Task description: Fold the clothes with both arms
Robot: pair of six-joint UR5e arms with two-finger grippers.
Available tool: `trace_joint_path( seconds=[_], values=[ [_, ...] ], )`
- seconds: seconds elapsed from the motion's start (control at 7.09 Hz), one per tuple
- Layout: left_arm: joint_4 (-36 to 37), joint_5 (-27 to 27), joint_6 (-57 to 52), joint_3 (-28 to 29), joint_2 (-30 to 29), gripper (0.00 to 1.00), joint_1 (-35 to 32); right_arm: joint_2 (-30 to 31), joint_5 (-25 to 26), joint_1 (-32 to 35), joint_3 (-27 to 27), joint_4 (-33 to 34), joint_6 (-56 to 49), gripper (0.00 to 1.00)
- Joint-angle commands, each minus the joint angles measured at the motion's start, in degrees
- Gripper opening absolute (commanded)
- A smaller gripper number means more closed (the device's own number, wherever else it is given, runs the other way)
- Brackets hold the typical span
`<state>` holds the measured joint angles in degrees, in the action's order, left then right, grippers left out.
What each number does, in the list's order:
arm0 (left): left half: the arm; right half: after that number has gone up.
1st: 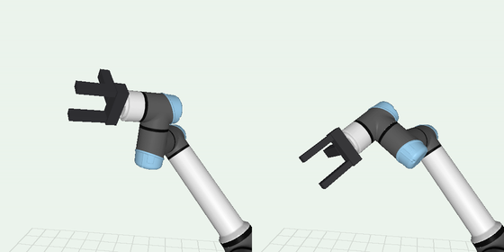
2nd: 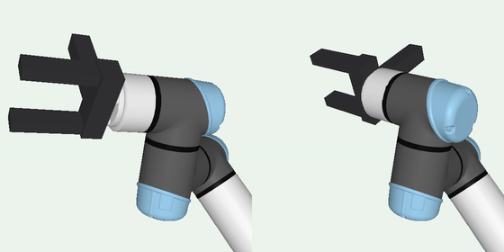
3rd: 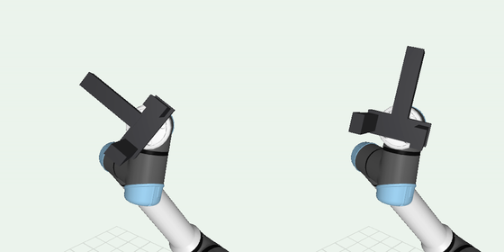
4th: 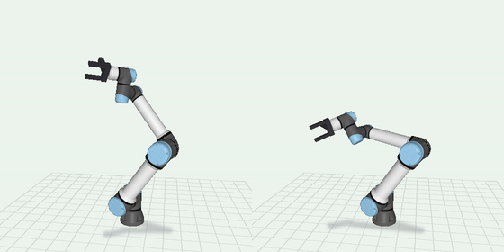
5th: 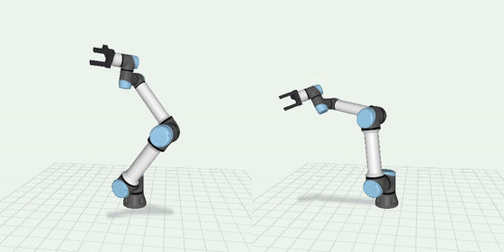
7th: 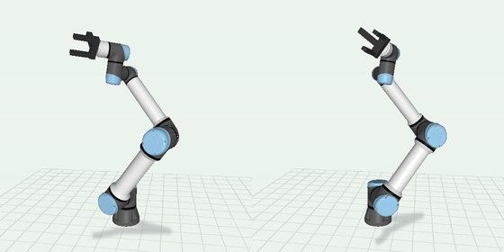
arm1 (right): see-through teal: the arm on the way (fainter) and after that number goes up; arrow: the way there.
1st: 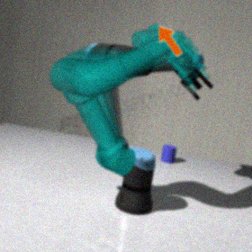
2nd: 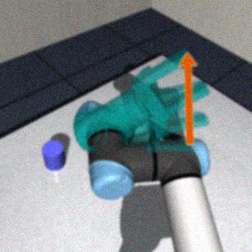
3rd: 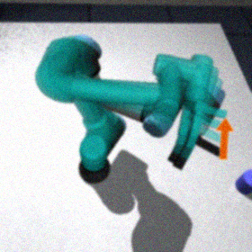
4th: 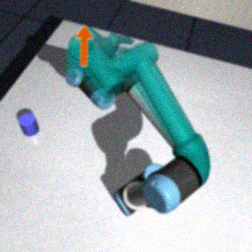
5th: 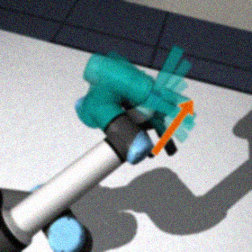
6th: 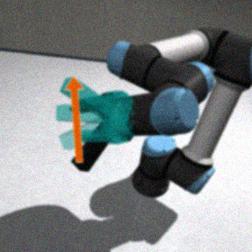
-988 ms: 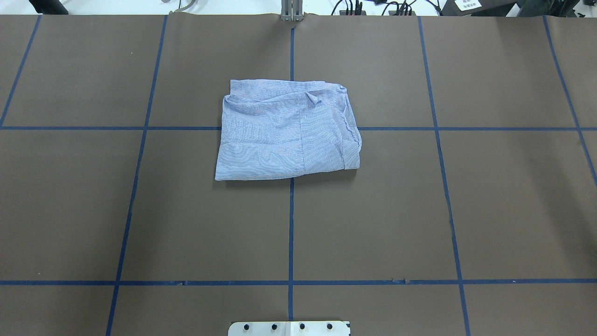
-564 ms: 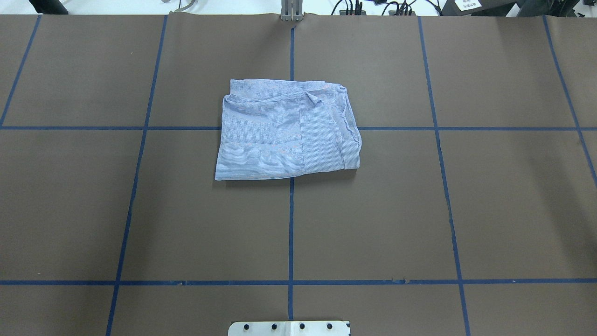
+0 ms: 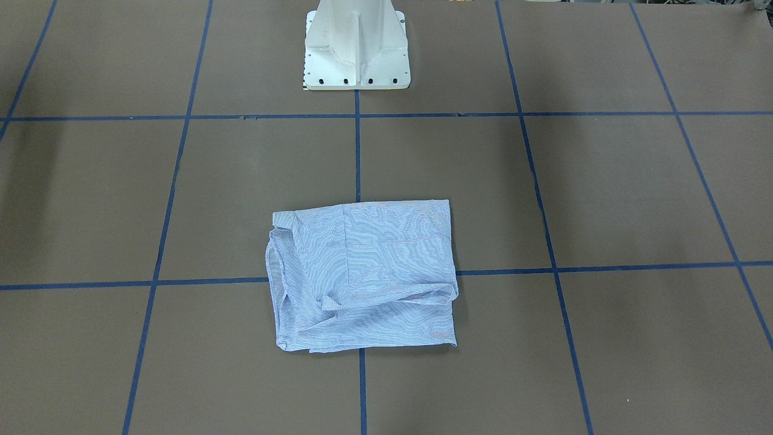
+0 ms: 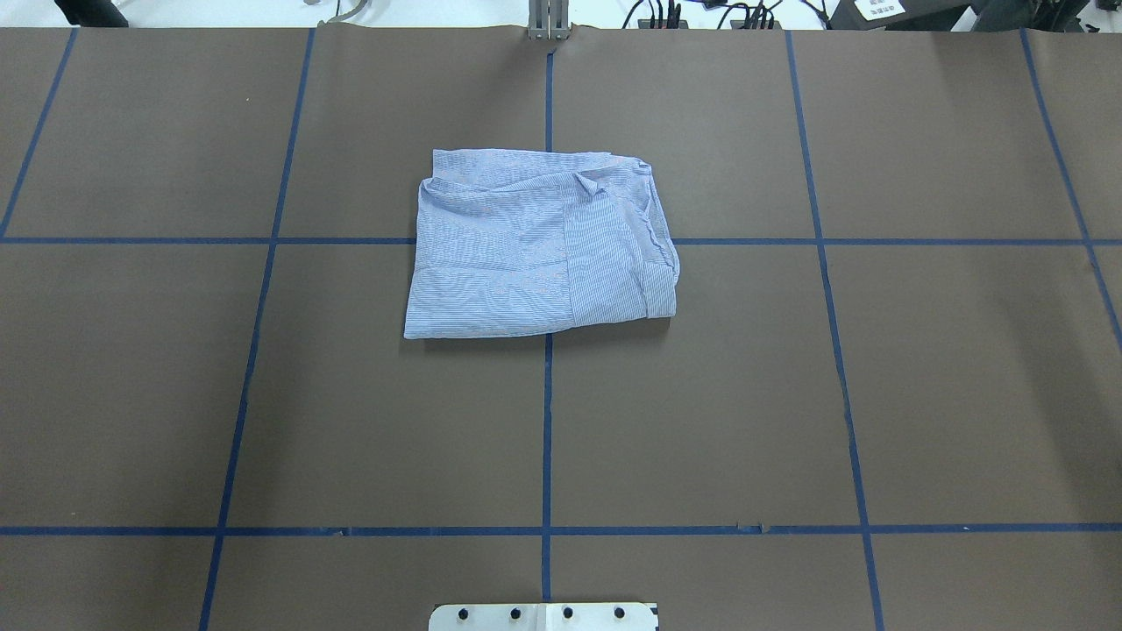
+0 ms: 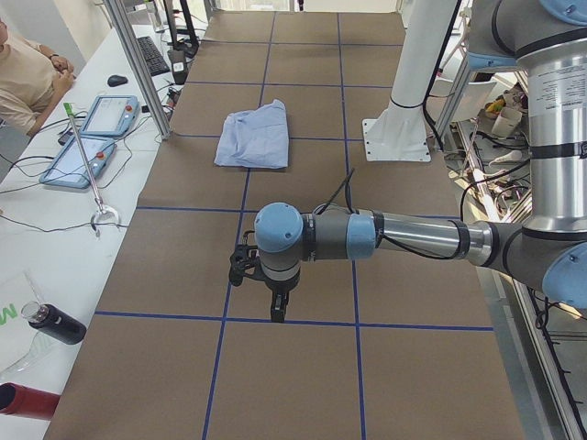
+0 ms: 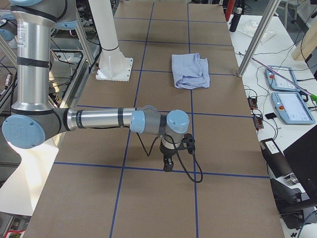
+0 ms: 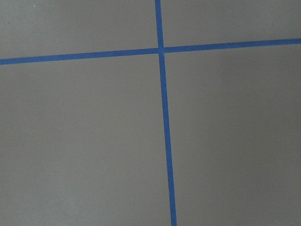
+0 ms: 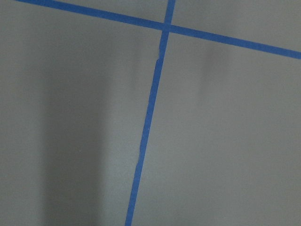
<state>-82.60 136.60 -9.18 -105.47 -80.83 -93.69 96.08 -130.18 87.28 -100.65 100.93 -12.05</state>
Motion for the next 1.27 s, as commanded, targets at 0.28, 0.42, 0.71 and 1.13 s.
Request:
trace_joint_path(
  seconds=[0.28, 0.42, 0.71, 1.13],
  values=[
    [-1.9, 0.1, 0.0, -0.2, 0.0, 1.0, 0.0, 0.6, -0.8, 1.7, 0.1, 0.0, -0.1, 1.0],
    [-2.7, 0.1, 0.0, -0.2, 0.1, 1.0, 0.0, 0.6, -0.5, 2.2, -0.2, 0.0, -0.2, 1.0],
    [-2.8, 0.1, 0.0, -0.2, 0.1, 1.0, 0.0, 0.7, 1.4, 2.2, -0.7, -0.1, -0.6, 1.0],
    [-2.7, 0.1, 0.0, 0.0, 0.4, 1.0, 0.0, 0.5, 1.4, 2.2, -0.9, -0.1, -0.3, 1.0]
  ],
)
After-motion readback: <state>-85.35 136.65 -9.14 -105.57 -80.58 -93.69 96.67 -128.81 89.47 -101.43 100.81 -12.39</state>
